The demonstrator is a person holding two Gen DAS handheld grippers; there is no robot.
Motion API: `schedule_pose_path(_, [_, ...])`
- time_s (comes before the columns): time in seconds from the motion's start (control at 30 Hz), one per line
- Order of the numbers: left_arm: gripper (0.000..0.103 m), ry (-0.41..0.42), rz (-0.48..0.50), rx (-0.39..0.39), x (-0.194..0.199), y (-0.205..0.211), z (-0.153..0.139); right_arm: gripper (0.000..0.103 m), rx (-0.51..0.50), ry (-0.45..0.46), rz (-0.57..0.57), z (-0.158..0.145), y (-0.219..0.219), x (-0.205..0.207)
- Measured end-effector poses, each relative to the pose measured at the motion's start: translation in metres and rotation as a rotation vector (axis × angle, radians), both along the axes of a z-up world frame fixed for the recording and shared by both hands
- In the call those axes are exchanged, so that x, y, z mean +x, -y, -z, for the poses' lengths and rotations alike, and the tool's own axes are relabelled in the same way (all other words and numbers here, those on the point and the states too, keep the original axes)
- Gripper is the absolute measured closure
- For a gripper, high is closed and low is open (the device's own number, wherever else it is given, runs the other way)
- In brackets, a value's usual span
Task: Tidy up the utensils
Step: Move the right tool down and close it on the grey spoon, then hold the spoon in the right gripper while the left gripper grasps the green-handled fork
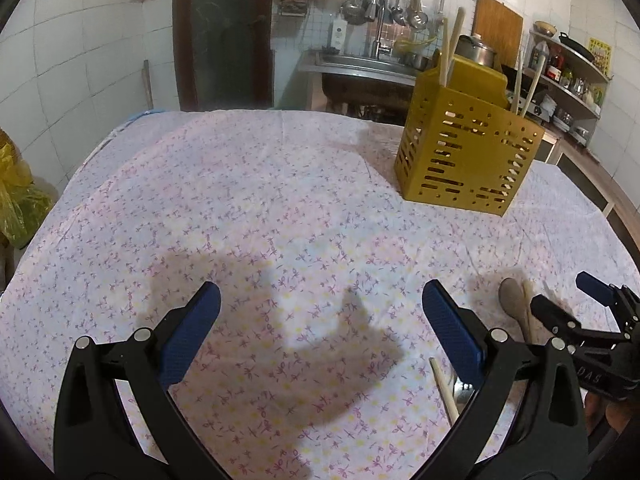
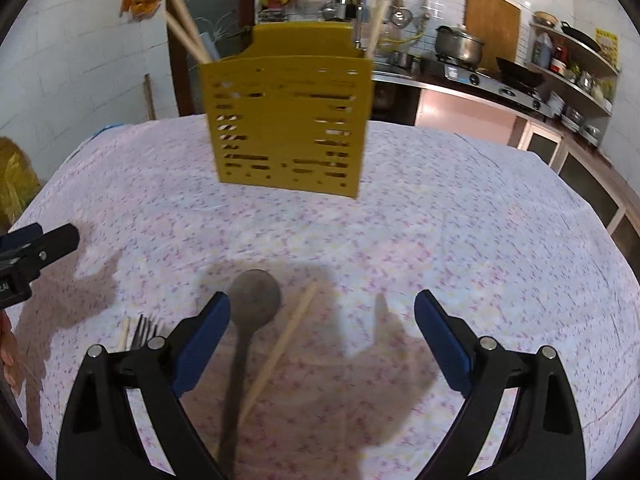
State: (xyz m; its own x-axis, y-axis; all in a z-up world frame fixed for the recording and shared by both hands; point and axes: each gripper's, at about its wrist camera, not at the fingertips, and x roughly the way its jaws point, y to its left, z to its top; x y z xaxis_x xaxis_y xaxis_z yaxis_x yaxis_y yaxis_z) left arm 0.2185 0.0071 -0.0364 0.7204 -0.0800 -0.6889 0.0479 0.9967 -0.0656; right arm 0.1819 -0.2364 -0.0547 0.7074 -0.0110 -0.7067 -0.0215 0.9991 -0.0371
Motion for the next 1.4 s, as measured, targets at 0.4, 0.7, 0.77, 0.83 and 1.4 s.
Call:
schedule_pose_path(0.4, [0.006,-0.059,-0.037,0.019,0.006,-0.007,0.007,0.039,0.005,-0.101,-0.043,0.018,-0.026,0.021])
schedule_pose_path(0.7, [0.006,-0.068,0.005,0.046,-0.012,0.018,0.007,0.068,0.118,-0.091,-0.05,0.011,-0.007,0.016])
schedule_pose_path(0.77, [0.006,-0.07,0.02,0.045,-0.018,0.027,0.008,0.068,0.127,-0.073,-0.045,0.004,0.002,0.007])
schedule_pose_path(0.83, [0.006,-0.077,0.039,0.043,-0.023,0.037,0.01,0.068,0.128,-0.063,-0.038,0.0,0.012,0.001])
schedule_pose_path(1.4, [0.035,-0.166,0.215,0.079,-0.029,0.096,0.039,0.068,0.101,-0.079,0.089,0.021,0.074,-0.021])
